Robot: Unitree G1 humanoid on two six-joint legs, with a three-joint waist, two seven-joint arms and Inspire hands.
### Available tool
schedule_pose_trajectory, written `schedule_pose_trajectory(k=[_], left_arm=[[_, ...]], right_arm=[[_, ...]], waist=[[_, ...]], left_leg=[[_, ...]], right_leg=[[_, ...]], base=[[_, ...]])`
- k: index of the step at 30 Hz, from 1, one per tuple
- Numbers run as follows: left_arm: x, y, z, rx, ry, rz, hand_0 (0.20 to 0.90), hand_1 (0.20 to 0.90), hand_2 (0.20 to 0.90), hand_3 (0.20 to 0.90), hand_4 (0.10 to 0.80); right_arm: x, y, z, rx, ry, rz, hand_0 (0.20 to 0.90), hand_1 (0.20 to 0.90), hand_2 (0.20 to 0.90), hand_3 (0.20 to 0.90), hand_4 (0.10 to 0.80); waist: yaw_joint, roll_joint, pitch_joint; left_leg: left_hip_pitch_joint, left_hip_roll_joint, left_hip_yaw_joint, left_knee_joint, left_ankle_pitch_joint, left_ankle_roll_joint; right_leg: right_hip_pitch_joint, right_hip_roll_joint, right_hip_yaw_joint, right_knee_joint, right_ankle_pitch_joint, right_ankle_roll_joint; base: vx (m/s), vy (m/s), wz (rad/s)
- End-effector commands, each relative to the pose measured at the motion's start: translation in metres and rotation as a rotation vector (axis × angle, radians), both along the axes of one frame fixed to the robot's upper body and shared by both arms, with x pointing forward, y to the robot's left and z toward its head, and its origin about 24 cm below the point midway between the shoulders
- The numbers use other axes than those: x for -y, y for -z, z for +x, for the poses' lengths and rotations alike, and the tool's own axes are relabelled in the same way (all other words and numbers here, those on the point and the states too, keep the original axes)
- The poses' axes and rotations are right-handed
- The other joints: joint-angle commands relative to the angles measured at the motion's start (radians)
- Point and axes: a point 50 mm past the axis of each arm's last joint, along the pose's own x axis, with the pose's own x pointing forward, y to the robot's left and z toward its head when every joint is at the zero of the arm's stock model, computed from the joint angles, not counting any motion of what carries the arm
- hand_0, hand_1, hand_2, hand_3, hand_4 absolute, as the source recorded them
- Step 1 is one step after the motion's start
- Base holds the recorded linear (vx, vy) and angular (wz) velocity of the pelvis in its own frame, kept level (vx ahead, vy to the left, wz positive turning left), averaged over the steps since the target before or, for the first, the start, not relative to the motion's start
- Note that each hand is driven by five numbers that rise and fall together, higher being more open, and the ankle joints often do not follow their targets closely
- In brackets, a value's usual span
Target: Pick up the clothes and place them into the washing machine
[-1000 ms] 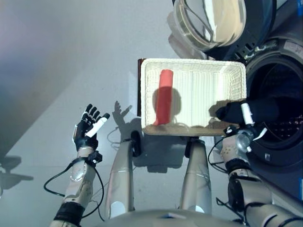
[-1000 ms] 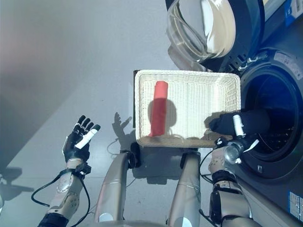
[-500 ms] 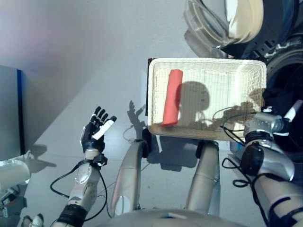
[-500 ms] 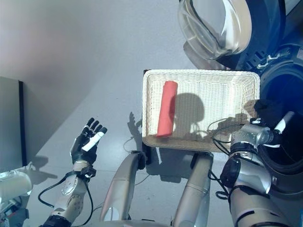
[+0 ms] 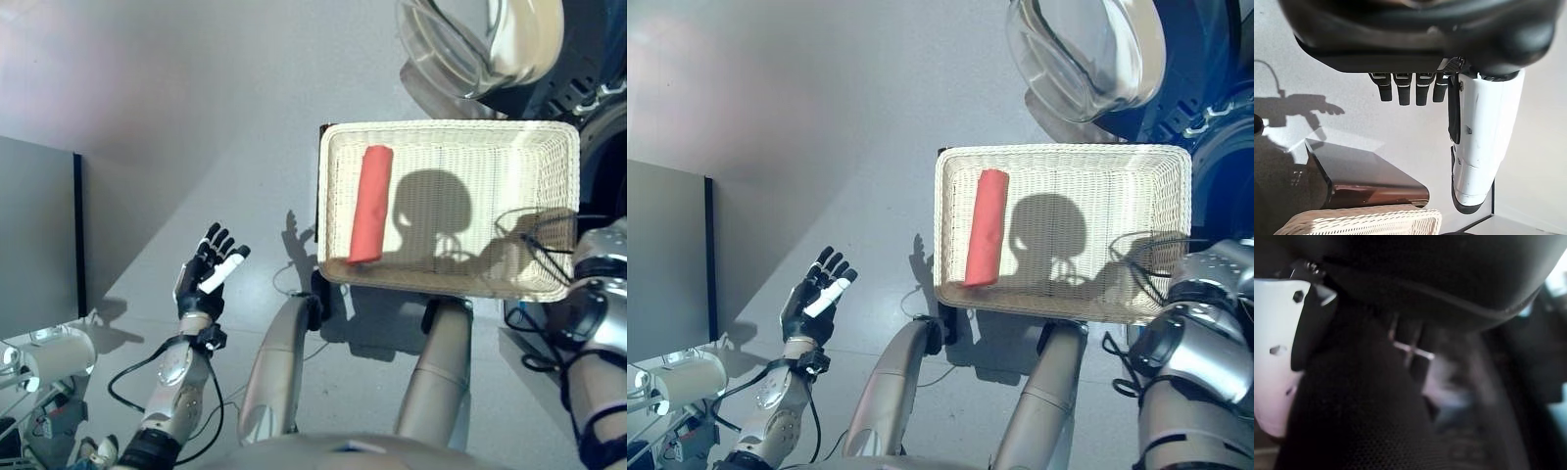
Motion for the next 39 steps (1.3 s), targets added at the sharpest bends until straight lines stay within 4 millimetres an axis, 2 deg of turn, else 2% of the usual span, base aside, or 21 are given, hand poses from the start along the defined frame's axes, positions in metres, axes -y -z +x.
schedule_pose_trajectory(k=[1,4,8,9,10,18,22,25,26,27,28,29,30,31,32,35,39], left_arm=[[-0.028,-0.019,-0.005,0.089,-0.085,0.049,0.900,0.900,0.900,0.900,0.800],[-0.029,-0.018,-0.006,0.085,-0.093,0.046,0.900,0.900,0.900,0.900,0.800],[-0.030,-0.021,-0.005,0.103,-0.105,0.045,0.900,0.900,0.900,0.900,0.800],[-0.031,-0.022,-0.004,0.106,-0.107,0.045,0.900,0.900,0.900,0.900,0.800],[-0.031,-0.022,-0.003,0.110,-0.107,0.046,0.900,0.900,0.900,0.900,0.800],[-0.035,-0.022,-0.005,0.109,-0.128,0.037,0.900,0.900,0.900,0.900,0.800],[-0.035,-0.021,-0.005,0.104,-0.127,0.025,0.900,0.900,0.900,0.900,0.800],[-0.034,-0.021,-0.003,0.104,-0.128,0.014,0.900,0.900,0.900,0.900,0.800],[-0.033,-0.021,-0.002,0.106,-0.125,0.010,0.900,0.900,0.900,0.900,0.800],[-0.034,-0.021,-0.002,0.105,-0.125,0.012,0.900,0.900,0.900,0.900,0.800],[-0.034,-0.021,-0.002,0.106,-0.128,0.013,0.900,0.900,0.900,0.900,0.800],[-0.035,-0.021,-0.002,0.105,-0.129,0.016,0.900,0.900,0.900,0.900,0.800],[-0.035,-0.021,-0.002,0.103,-0.124,0.021,0.900,0.900,0.900,0.900,0.800],[-0.039,-0.020,-0.002,0.097,-0.126,0.047,0.900,0.900,0.900,0.900,0.800],[-0.039,-0.020,-0.003,0.097,-0.128,0.047,0.900,0.900,0.900,0.900,0.800],[-0.040,-0.022,-0.001,0.110,-0.130,0.058,0.900,0.900,0.900,0.900,0.800],[-0.042,-0.022,-0.001,0.111,-0.132,0.065,0.900,0.900,0.900,0.900,0.800]], right_arm=[[0.025,-0.051,-0.036,-0.009,0.198,-0.223,0.200,0.200,0.200,0.200,0.300],[0.027,-0.057,-0.042,-0.002,0.231,-0.240,0.200,0.200,0.200,0.200,0.300],[0.026,-0.053,-0.041,-0.032,0.227,-0.239,0.200,0.200,0.200,0.200,0.300],[0.025,-0.051,-0.039,-0.039,0.217,-0.237,0.439,0.439,0.439,0.439,0.471],[0.024,-0.048,-0.037,-0.047,0.207,-0.232,0.900,0.900,0.900,0.900,0.800],[0.020,-0.035,-0.027,-0.083,0.140,-0.200,0.900,0.900,0.900,0.900,0.800],[0.014,-0.022,-0.017,-0.110,0.071,-0.201,0.900,0.900,0.900,0.900,0.800],[0.003,-0.003,-0.006,-0.159,-0.003,-0.195,0.900,0.900,0.900,0.900,0.800],[-0.003,0.011,-0.001,-0.193,-0.051,-0.180,0.900,0.900,0.900,0.900,0.800],[-0.003,0.012,-0.002,-0.193,-0.053,-0.179,0.900,0.900,0.900,0.900,0.800],[-0.011,0.027,0.003,-0.222,-0.090,-0.160,0.900,0.900,0.900,0.900,0.800],[-0.012,0.028,0.003,-0.223,-0.091,-0.158,0.900,0.900,0.900,0.900,0.800],[-0.013,0.035,0.003,-0.256,-0.114,-0.146,0.900,0.900,0.900,0.900,0.800],[-0.017,0.054,0.003,-0.397,-0.191,-0.127,0.900,0.900,0.900,0.900,0.800],[-0.017,0.053,0.003,-0.400,-0.193,-0.127,0.900,0.900,0.900,0.900,0.800],[-0.037,0.080,0.011,-0.487,-0.301,-0.125,0.900,0.900,0.900,0.900,0.800],[-0.056,0.107,0.013,-0.515,-0.363,-0.070,0.900,0.900,0.900,0.900,0.800]], waist=[[-0.038,0.011,-0.065],[-0.047,0.008,-0.066],[-0.055,0.005,-0.063],[-0.056,0.004,-0.062],[-0.057,0.003,-0.061],[-0.053,-0.004,-0.060],[-0.056,-0.019,-0.050],[-0.058,-0.037,-0.043],[-0.058,-0.047,-0.043],[-0.059,-0.048,-0.041],[-0.057,-0.058,-0.042],[-0.059,-0.060,-0.041],[-0.059,-0.065,-0.041],[-0.051,-0.077,-0.045],[-0.053,-0.076,-0.043],[-0.051,-0.090,-0.038],[-0.047,-0.108,-0.041]], left_leg=[[-0.005,0.024,-0.045,-0.104,0.089,-0.033],[-0.008,0.025,-0.038,-0.100,0.082,-0.030],[-0.014,0.027,-0.032,-0.087,0.074,-0.028],[-0.015,0.029,-0.030,-0.085,0.073,-0.027],[-0.016,0.029,-0.029,-0.081,0.071,-0.026],[-0.026,0.032,-0.027,-0.069,0.068,-0.025],[-0.026,0.032,-0.029,-0.067,0.071,-0.024],[-0.008,0.033,-0.033,-0.074,0.073,-0.022],[0.004,0.032,-0.037,-0.081,0.074,-0.022],[0.009,0.032,-0.038,-0.084,0.075,-0.022],[0.019,0.029,-0.040,-0.096,0.077,-0.021],[0.022,0.029,-0.040,-0.100,0.079,-0.021],[0.029,0.028,-0.041,-0.109,0.082,-0.020],[0.040,0.026,-0.041,-0.130,0.090,-0.021],[0.045,0.025,-0.041,-0.137,0.094,-0.021],[0.070,0.021,-0.042,-0.177,0.110,-0.021],[0.106,0.012,-0.045,-0.242,0.136,-0.020]], right_leg=[[0.045,0.010,-0.004,0.023,-0.034,-0.041],[0.039,0.011,0.001,0.022,-0.031,-0.040],[0.033,0.013,0.005,0.023,-0.029,-0.041],[0.032,0.013,0.005,0.025,-0.031,-0.042],[0.031,0.014,0.006,0.026,-0.031,-0.042],[0.031,0.016,0.003,0.024,-0.028,-0.044],[0.047,0.021,-0.005,0.014,-0.019,-0.043],[0.082,0.022,-0.018,-0.003,-0.015,-0.043],[0.097,0.022,-0.024,-0.012,-0.011,-0.040],[0.103,0.022,-0.026,-0.015,-0.010,-0.040],[0.123,0.022,-0.031,-0.035,-0.004,-0.038],[0.127,0.022,-0.032,-0.038,-0.002,-0.038],[0.139,0.020,-0.037,-0.051,0.003,-0.037],[0.162,0.015,-0.046,-0.084,0.016,-0.034],[0.169,0.015,-0.048,-0.091,0.020,-0.034],[0.198,0.012,-0.061,-0.140,0.043,-0.030],[0.257,0.005,-0.081,-0.229,0.081,-0.020]], base=[[0.000,0.000,0.00],[0.000,0.000,0.00],[0.009,0.006,-0.02],[0.000,0.000,0.00],[0.000,0.000,0.00],[0.003,0.001,-0.01],[0.000,0.000,0.00],[0.000,0.000,0.00],[0.000,0.000,0.00],[0.027,-0.026,0.05],[0.014,-0.013,0.05],[0.017,-0.014,0.03],[0.000,0.000,0.00],[0.000,0.000,0.00],[0.000,0.000,0.00],[0.001,-0.009,-0.03],[0.009,-0.005,0.02]])
